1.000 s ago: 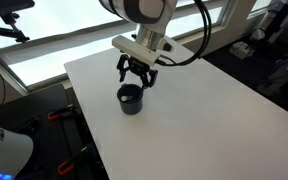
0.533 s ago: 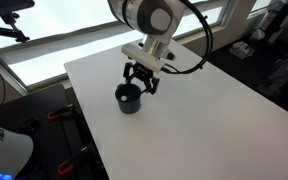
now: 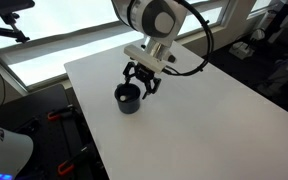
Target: Remove the marker from the mug
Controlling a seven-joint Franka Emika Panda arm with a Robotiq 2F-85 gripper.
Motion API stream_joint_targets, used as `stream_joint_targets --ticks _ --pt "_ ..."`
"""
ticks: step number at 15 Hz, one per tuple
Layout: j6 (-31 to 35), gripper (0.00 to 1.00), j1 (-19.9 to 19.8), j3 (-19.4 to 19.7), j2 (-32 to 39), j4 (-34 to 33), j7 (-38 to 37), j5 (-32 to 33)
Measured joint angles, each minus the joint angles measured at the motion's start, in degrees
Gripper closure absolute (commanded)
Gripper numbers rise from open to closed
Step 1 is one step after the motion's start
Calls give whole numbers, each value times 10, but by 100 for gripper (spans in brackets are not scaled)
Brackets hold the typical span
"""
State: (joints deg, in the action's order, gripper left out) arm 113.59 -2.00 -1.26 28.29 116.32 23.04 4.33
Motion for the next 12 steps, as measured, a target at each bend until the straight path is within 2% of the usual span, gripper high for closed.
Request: stream_joint_targets --ticks 6,11,12 --pt "-31 0 9 -9 -37 1 -57 0" --pt "-20 0 21 -15 -68 37 -97 0" --pt "-12 13 23 -15 -71 48 -102 0"
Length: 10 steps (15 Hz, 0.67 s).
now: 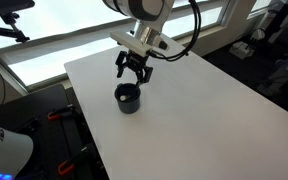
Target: Remove the marker from the mug
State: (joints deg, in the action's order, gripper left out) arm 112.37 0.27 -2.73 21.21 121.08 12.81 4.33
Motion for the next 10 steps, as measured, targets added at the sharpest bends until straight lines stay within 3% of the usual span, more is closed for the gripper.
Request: stream_joint_targets --ticks 1,2,4,8,9,10 --pt "10 25 1 0 -3 12 -7 0" --pt "21 30 2 0 -6 23 -13 0" --pt "40 29 1 1 -10 43 -23 0" --pt "45 8 -11 4 -13 56 -11 -10" --pt "45 8 -18 5 -13 56 4 -16" --pt "45 15 -27 5 -13 56 22 -23"
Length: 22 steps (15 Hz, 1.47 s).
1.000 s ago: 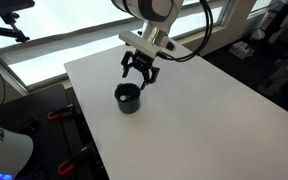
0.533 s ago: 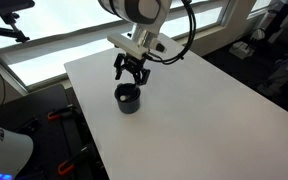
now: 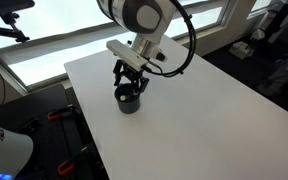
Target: Remove the marker from the mug
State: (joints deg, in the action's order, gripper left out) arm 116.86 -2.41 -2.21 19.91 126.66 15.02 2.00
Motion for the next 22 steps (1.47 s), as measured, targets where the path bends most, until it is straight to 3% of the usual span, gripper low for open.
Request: stream_joint_targets --ticks 2,5,6,9,18,22 --pt "-1 29 -16 2 -1 0 31 -11" --pt "-3 40 -31 4 -3 0 55 -16" --pt "-5 35 -33 4 -3 0 60 -16" --pt "-12 32 -35 4 -3 0 62 -17" --pt "-26 32 -33 4 0 -1 62 -17" --pt "-42 38 -28 3 1 -14 58 -17"
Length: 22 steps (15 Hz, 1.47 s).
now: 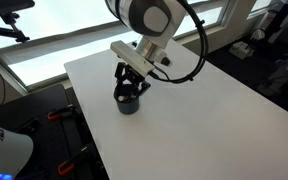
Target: Remove the marker from the mug
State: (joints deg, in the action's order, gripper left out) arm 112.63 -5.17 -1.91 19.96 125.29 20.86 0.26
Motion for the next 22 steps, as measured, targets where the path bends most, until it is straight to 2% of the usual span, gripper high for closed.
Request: stream_joint_targets --ticks 3,8,12,13,18,20,22 --pt "-18 43 8 0 7 -19 -2 0" --pt "-30 41 16 -1 34 -49 -2 2" --pt "-30 44 16 0 63 -66 -2 4" --pt "-30 61 16 0 72 -70 -2 5" --pt "-53 99 13 1 100 -96 -2 6" --pt "-67 95 11 1 110 -108 -2 6" --pt "-80 95 8 1 118 -119 -2 6"
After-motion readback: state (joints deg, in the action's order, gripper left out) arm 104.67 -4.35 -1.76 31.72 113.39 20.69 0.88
